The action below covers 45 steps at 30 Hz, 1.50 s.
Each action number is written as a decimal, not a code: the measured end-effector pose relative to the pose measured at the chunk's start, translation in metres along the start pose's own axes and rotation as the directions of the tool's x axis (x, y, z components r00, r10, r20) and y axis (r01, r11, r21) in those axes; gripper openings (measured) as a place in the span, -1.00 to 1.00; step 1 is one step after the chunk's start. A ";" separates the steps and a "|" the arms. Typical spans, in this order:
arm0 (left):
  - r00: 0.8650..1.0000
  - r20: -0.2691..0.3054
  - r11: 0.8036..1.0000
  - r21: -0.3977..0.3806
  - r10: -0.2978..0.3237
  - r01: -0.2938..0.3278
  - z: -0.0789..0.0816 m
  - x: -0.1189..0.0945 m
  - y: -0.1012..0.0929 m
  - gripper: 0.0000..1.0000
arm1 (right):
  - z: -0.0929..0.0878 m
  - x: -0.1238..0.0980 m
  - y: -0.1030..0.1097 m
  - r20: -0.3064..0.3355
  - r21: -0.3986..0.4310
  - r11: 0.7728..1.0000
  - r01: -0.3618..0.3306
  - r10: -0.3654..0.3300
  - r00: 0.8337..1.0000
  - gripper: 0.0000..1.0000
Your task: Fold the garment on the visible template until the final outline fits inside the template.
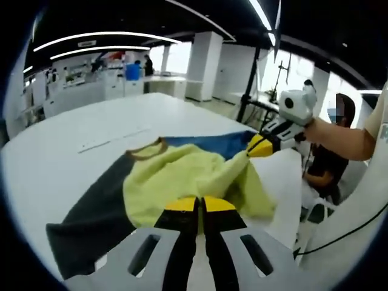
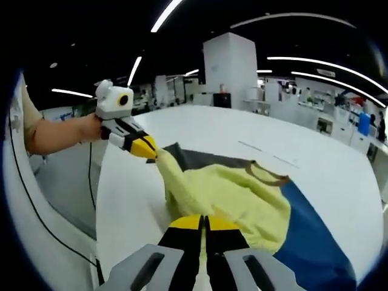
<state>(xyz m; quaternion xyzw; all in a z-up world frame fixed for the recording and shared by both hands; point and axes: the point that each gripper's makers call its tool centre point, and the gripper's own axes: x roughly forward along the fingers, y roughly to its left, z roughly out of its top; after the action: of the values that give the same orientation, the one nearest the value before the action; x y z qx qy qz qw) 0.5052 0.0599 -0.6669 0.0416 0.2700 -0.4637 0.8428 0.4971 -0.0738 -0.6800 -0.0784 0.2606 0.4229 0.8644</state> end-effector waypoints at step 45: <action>0.963 -0.203 0.983 -0.002 -0.178 0.181 -0.106 0.010 -0.044 -0.77 | -0.070 0.008 0.014 -0.168 0.040 0.999 -0.009 0.016 0.986 -1.00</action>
<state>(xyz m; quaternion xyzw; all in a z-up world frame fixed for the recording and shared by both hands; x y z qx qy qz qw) 0.4294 0.0613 -0.7536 0.0707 0.3530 -0.5338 0.7651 0.4639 -0.0842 -0.7423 -0.0953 0.3415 0.4150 0.8379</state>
